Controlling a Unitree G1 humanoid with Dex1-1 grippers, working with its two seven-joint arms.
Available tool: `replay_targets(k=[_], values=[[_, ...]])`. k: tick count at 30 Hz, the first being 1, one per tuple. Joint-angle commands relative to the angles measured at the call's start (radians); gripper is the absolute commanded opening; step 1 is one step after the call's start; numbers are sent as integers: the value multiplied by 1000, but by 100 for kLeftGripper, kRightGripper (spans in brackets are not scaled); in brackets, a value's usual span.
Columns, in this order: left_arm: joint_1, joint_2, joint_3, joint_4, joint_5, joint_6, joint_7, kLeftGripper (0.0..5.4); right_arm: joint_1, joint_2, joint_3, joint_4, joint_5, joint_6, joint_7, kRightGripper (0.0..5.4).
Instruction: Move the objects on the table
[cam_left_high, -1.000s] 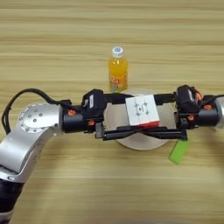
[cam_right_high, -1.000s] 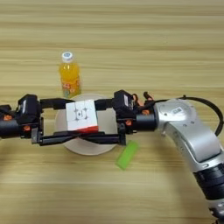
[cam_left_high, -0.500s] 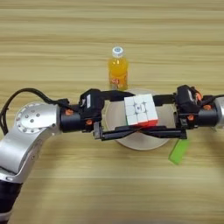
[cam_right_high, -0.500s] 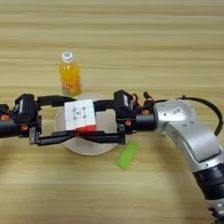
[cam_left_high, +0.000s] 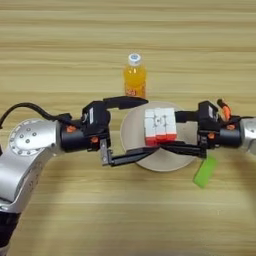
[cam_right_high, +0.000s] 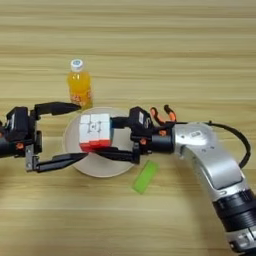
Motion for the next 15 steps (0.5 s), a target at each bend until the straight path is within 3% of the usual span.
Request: replay_targets(k=[1, 8, 15], values=[[3, -6, 24, 22, -6, -23, 22, 537, 14, 2, 6, 57, -58, -38, -23, 332], [-1, -55, 58, 43, -18, -35, 99, 540, 52, 58, 18, 175, -167, -79, -147, 332], [8, -65, 65, 47, -22, -36, 108, 540, 44, 125, 13, 231, -194, -106, -217, 332]])
